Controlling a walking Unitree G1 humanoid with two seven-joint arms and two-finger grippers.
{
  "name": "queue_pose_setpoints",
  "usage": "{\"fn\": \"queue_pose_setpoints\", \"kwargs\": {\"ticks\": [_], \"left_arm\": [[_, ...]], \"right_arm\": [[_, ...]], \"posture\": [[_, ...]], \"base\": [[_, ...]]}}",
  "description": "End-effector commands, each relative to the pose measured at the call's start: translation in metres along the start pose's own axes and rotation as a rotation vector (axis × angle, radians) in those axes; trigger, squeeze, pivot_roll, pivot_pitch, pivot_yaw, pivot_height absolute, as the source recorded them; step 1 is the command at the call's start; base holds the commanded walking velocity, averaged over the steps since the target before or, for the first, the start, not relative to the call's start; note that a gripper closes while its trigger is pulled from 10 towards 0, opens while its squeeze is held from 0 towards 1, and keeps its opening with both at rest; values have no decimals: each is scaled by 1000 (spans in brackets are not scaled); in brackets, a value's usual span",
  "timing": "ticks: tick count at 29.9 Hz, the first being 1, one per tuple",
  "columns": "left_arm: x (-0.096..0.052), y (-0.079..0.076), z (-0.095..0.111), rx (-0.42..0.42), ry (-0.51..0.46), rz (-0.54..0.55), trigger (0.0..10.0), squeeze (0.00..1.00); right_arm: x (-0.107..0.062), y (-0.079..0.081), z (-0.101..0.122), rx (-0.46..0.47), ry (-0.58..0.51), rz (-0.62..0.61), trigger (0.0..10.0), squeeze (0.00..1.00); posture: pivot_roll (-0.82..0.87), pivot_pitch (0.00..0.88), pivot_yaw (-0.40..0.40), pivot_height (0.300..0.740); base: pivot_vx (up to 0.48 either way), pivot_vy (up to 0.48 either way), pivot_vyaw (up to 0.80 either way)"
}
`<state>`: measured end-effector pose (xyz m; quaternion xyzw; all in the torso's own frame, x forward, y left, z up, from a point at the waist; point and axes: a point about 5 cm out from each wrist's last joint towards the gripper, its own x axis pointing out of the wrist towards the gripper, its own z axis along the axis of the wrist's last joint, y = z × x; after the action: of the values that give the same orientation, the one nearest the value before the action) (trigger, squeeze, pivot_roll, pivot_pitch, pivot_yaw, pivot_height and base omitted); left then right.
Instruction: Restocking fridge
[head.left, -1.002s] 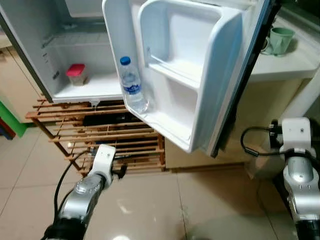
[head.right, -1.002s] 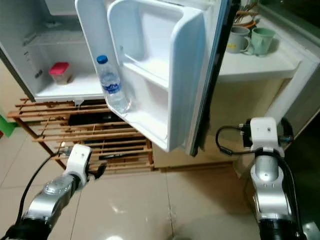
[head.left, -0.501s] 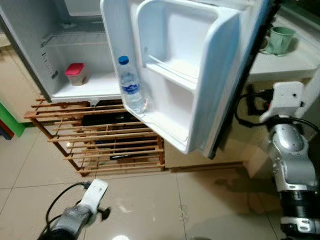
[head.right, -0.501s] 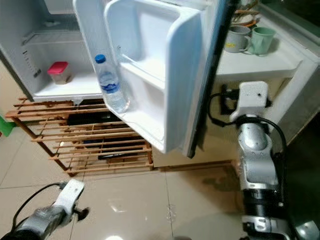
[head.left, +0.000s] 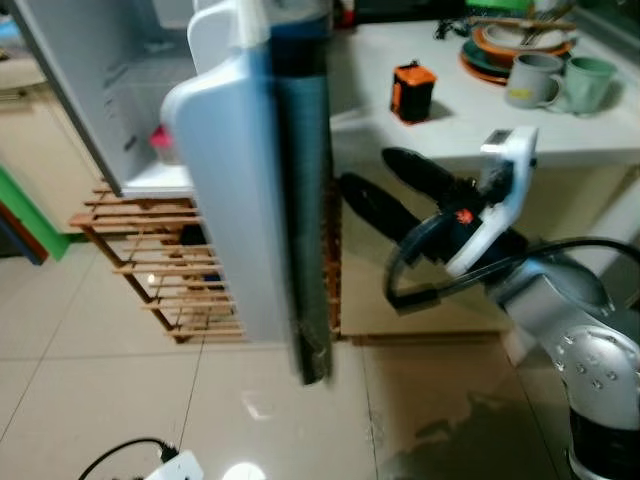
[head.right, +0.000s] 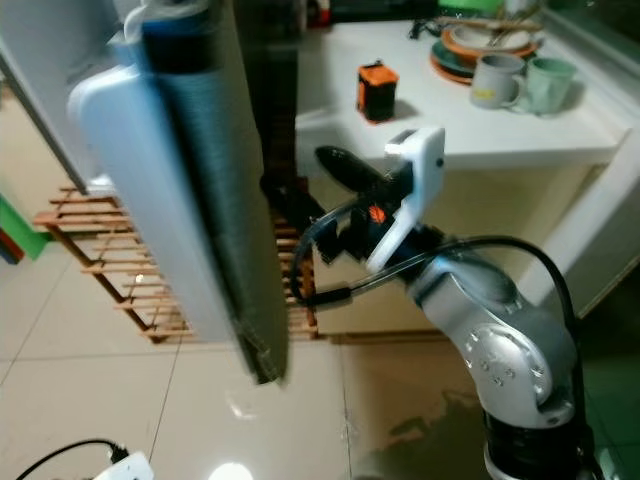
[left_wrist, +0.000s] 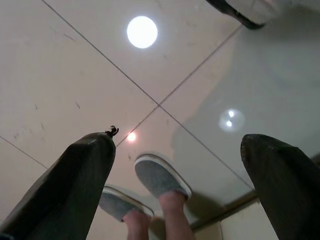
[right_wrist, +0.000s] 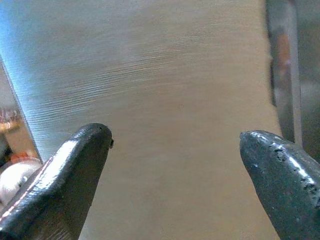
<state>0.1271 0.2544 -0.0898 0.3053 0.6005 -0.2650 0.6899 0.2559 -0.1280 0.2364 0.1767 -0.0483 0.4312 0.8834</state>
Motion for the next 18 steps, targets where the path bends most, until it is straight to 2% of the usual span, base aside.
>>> {"fn": "queue_pose_setpoints", "kwargs": {"ticks": [1,3,6,9,10,11,12,14,15,17,18], "left_arm": [[-2,10,9,0,-29,46,10000,0],[-5,19,19,-31,-68,84,10000,0],[-8,27,38,-101,-156,107,10000,0],[-19,44,90,-196,-383,178,10000,0],[-22,47,101,-212,-430,191,10000,0],[-22,47,101,-212,-430,191,10000,0],[-27,49,118,-235,-495,183,10000,0],[-40,56,152,-268,-628,194,10000,0],[-54,62,177,-283,-732,221,10000,0],[-55,64,175,-285,-761,231,10000,0],[-58,64,176,-287,-805,219,10000,0]], "right_arm": [[-7,-12,-7,38,31,-57,10000,0],[-11,-18,-15,63,68,-115,10000,0],[-13,-17,-19,87,92,-129,10000,0],[-17,-27,-36,69,175,-220,10000,0],[-18,-30,-40,65,187,-246,10000,0],[-18,-30,-40,65,187,-246,10000,0],[-19,-34,-44,59,208,-271,10000,0],[-22,-41,-52,22,245,-329,10000,0],[-25,-50,-56,-17,260,-412,10000,0],[-25,-52,-57,-23,263,-433,10000,0],[-27,-54,-59,-47,275,-452,10000,0]], "posture": [[-199,3,71,740],[-199,4,72,740],[-199,6,79,740],[-198,2,82,740],[-197,2,82,740],[-197,2,82,740],[-195,0,81,740],[-194,0,82,740],[-194,0,81,740],[-194,0,81,740],[-190,0,82,740]], "base": [[0,0,0],[0,0,0],[0,0,0],[0,0,0],[0,0,0],[0,0,0],[0,0,0],[0,0,0],[0,0,0],[0,0,0],[0,0,0]]}}
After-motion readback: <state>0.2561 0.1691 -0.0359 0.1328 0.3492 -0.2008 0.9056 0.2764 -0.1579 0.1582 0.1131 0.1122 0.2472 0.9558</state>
